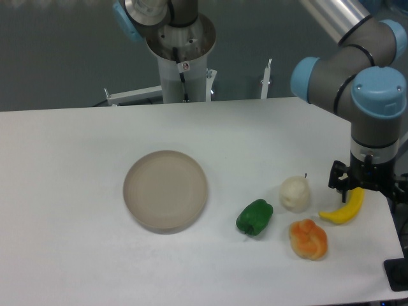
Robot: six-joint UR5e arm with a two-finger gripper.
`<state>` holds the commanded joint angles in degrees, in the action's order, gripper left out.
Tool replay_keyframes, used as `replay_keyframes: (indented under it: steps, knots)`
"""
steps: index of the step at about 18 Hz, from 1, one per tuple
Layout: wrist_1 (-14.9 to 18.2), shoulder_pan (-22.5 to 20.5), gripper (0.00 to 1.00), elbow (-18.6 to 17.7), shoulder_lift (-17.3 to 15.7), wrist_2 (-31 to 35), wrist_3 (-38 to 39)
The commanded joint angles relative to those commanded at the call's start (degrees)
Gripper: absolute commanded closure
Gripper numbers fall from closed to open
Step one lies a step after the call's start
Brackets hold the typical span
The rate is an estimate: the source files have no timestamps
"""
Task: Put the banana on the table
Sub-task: 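Open the gripper and raise it away from the banana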
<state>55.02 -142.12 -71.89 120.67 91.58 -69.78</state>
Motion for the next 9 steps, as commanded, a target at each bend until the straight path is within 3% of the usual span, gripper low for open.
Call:
replay_keyframes:
  steps: [9]
  knots:
    - [-0.4,-0.2,0.00,-1.0,0.1,0.4,-2.6]
